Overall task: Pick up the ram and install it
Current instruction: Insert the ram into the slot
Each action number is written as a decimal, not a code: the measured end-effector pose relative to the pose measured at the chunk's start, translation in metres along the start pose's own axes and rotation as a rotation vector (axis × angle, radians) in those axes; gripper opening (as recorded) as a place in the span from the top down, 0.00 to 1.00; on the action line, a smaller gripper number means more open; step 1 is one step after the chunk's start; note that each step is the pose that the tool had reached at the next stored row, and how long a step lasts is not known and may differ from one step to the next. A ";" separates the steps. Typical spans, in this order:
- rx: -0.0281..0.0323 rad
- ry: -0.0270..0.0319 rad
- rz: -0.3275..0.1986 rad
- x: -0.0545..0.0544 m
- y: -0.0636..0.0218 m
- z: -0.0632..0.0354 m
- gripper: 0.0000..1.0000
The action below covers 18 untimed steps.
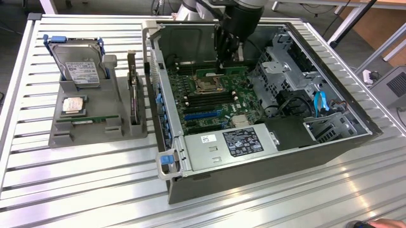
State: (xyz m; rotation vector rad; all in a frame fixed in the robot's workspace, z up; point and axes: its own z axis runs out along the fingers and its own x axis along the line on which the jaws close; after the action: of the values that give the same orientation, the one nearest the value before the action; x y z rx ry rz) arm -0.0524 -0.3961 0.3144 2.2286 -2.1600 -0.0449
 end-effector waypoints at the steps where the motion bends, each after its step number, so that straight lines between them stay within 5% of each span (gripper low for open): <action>1: -0.0001 0.0001 0.000 0.002 -0.0004 0.0006 0.87; 5: -0.0001 0.0005 0.000 0.008 -0.0010 0.0030 0.87; 18: 0.0011 0.0008 0.000 0.014 -0.0026 0.0435 0.87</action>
State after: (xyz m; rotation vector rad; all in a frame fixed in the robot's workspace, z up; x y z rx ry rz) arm -0.0514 -0.4102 0.2709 2.2288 -2.1602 -0.0429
